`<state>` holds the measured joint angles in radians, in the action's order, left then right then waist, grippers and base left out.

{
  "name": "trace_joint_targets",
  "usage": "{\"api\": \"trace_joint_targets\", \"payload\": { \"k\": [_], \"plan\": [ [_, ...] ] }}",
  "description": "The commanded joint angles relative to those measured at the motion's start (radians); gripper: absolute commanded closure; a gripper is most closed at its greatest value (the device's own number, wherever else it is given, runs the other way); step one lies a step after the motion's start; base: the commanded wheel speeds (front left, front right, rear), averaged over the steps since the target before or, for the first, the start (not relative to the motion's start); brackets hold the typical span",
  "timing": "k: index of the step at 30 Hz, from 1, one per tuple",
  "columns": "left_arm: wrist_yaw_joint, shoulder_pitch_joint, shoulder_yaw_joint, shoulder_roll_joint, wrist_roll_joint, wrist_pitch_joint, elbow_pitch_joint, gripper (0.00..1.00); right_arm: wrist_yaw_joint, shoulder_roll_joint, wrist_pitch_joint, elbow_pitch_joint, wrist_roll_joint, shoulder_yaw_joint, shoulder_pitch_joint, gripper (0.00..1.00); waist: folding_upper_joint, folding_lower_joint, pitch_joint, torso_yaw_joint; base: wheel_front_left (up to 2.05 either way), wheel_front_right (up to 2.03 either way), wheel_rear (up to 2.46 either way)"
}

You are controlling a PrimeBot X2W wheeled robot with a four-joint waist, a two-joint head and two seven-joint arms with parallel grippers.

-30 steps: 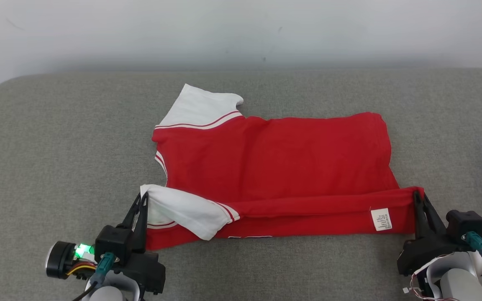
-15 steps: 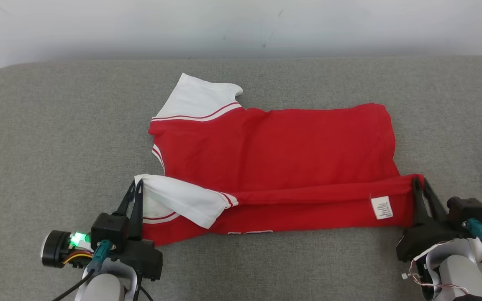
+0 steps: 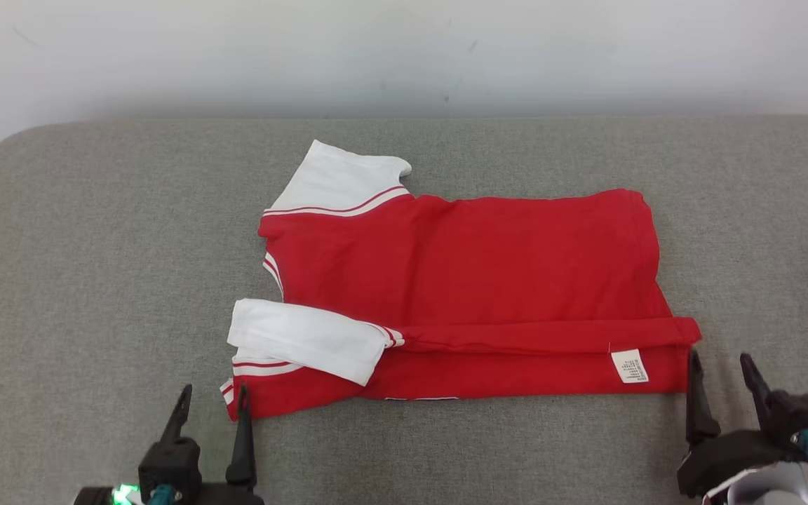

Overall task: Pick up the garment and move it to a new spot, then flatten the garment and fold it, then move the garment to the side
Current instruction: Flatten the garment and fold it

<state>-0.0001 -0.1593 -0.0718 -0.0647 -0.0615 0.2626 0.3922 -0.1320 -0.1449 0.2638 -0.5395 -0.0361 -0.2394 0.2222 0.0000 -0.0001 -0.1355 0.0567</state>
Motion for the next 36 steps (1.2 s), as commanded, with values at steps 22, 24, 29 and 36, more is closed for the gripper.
{"api": "trace_joint_targets", "payload": {
  "k": [22, 24, 29, 36],
  "plan": [
    [0.006, 0.014, -0.032, 0.015, -0.037, 0.003, 0.01, 0.0, 0.002, -0.008, -0.005, -0.191, -0.073, 0.087, 0.019, 1.0, 0.0, 0.0001, -0.057, 0.016, 0.0, 0.0, 0.0],
    [0.005, 0.013, -0.032, 0.015, -0.044, 0.003, 0.012, 0.0, 0.002, -0.016, -0.005, -0.192, -0.084, 0.095, 0.02, 1.0, 0.0, 0.0001, -0.059, 0.015, 0.0, 0.0, 0.0],
    [0.002, 0.015, -0.037, 0.015, -0.057, 0.003, 0.017, 0.0, 0.002, -0.027, -0.004, -0.141, -0.105, 0.103, 0.022, 1.0, 0.0, 0.0001, -0.061, 0.009, 0.0, 0.0, 0.0],
    [0.004, 0.003, -0.052, 0.015, -0.099, 0.003, 0.044, 0.0, 0.002, -0.023, 0.0, -0.08, -0.121, 0.113, 0.023, 1.0, 0.0, 0.0001, -0.074, -0.001, 0.0, 0.0, 0.0]
  ]
}}
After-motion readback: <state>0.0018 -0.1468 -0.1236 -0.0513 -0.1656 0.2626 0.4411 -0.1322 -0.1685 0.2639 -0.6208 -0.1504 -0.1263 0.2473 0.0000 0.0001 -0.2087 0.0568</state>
